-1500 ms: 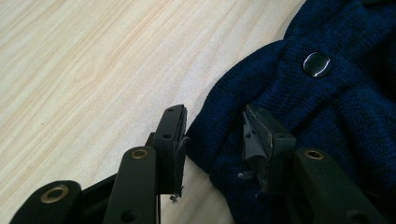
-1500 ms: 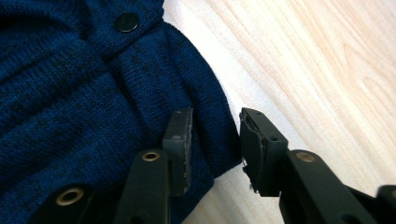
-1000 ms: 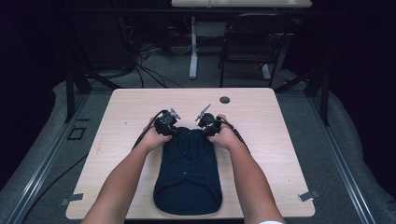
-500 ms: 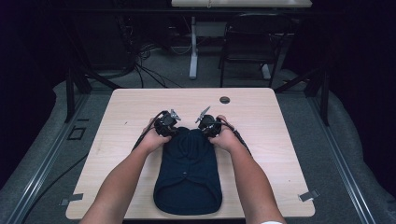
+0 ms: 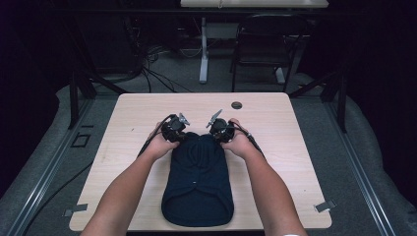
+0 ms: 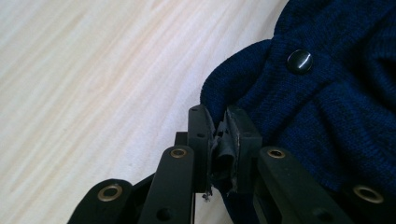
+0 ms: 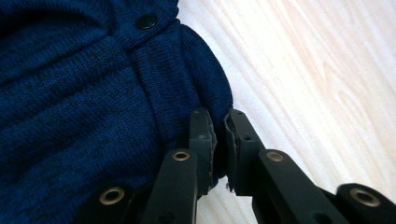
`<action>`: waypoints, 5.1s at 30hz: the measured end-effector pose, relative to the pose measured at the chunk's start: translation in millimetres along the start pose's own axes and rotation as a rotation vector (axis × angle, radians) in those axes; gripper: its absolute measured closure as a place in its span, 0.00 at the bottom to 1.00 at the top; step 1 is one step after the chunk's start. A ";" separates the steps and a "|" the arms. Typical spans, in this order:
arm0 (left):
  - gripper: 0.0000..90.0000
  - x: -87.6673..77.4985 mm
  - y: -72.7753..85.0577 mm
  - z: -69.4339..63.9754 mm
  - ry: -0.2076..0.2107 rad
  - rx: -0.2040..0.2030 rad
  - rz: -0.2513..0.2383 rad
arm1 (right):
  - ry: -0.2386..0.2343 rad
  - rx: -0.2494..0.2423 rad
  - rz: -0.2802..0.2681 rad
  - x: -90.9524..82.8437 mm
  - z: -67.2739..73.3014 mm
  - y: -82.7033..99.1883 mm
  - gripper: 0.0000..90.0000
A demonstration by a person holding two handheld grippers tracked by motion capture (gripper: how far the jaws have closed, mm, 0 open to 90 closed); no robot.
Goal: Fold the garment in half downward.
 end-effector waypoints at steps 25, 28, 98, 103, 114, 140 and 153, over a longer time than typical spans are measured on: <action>0.90 -82.6 -77.5 52.4 -0.182 0.026 -0.172 | 0.186 -0.071 -0.140 -103.2 -35.1 -63.3 0.91; 0.90 -97.4 -91.0 60.6 -0.236 0.038 -0.213 | 0.231 -0.073 -0.168 -115.9 -39.9 -71.5 0.91; 0.90 -95.2 -35.2 -43.0 -0.145 0.144 -0.244 | 0.196 -0.186 -0.172 -118.3 29.5 -11.0 0.90; 0.90 -96.4 -31.0 -46.9 -0.131 0.146 -0.250 | 0.174 -0.191 -0.173 -117.5 38.7 -3.8 0.90; 0.90 -102.8 -22.4 -58.9 -0.094 0.167 -0.261 | 0.135 -0.204 -0.156 -115.8 61.4 15.3 0.90; 0.90 -109.3 6.0 -93.9 -0.019 0.225 -0.250 | 0.060 -0.172 -0.131 -102.7 101.3 52.5 0.90; 0.89 -105.9 27.5 -113.0 0.015 0.243 -0.240 | 0.027 -0.170 -0.124 -90.9 122.3 69.8 0.90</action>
Point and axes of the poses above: each handheld gripper's, and its own axes: x roughly forward along the jaws, y roughly out of its underside, z roughly to its left, the point moved 10 cm from there along x, roughly forward along the jaws, and after that the axes turned 8 degrees about -y, right-handed, at the moved point
